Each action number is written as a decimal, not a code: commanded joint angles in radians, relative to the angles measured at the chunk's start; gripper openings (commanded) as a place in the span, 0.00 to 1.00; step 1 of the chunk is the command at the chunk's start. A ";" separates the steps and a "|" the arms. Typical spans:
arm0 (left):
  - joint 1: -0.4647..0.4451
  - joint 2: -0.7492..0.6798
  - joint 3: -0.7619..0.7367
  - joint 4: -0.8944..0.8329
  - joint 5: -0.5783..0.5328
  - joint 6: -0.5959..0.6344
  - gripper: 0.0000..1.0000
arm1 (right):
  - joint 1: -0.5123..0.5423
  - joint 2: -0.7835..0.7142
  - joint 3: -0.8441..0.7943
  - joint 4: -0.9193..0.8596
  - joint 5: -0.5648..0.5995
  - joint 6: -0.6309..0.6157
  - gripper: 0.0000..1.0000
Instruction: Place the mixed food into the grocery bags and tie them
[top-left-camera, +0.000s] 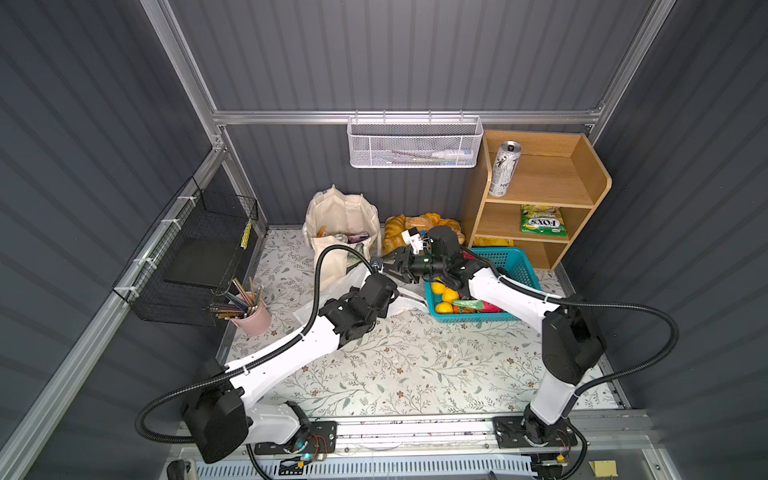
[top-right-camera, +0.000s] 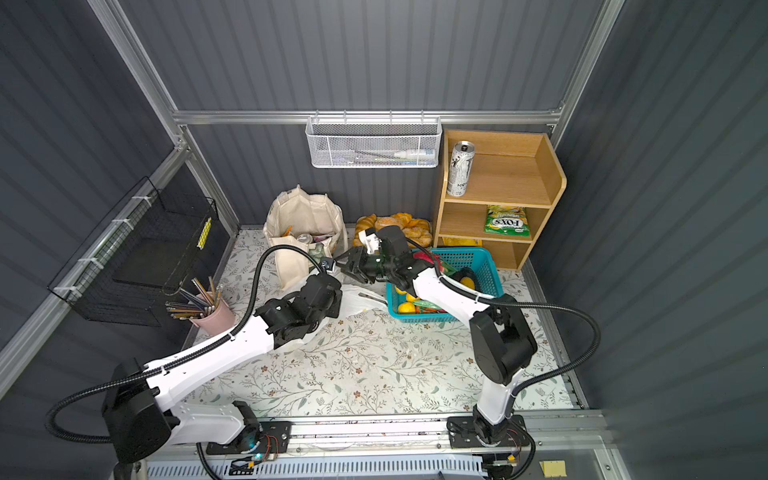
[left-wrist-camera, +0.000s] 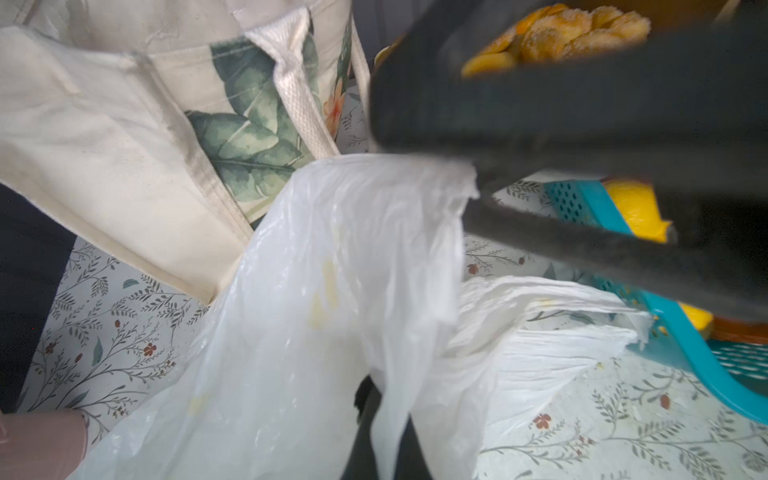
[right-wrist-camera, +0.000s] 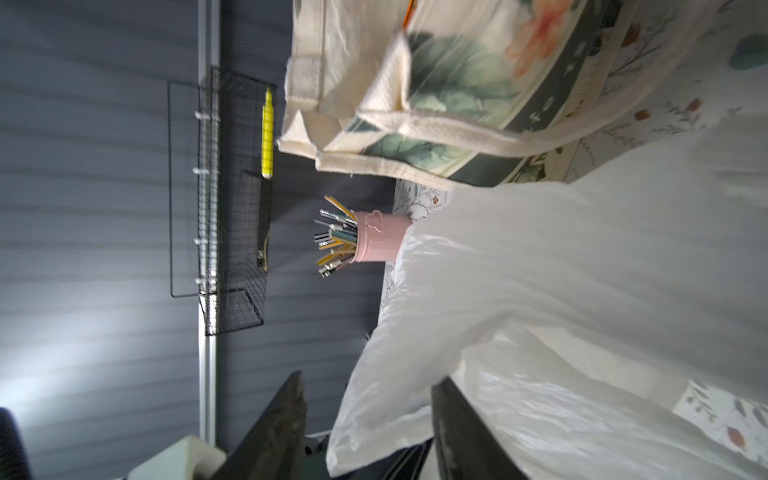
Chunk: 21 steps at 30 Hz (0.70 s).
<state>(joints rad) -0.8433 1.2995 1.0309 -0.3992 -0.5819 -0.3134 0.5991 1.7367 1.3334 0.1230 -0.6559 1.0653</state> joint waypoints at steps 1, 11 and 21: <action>0.009 -0.057 -0.012 -0.021 0.067 0.056 0.00 | -0.062 -0.122 -0.074 -0.034 -0.001 -0.061 0.59; 0.050 -0.134 -0.059 0.049 0.276 0.152 0.00 | -0.365 -0.502 -0.306 -0.431 0.223 -0.353 0.71; 0.149 -0.138 -0.081 0.097 0.566 0.152 0.00 | -0.386 -0.500 -0.169 -0.772 0.467 -0.696 0.82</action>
<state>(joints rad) -0.7162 1.1751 0.9539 -0.3134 -0.1104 -0.1844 0.2043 1.2415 1.1381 -0.5362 -0.2031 0.4709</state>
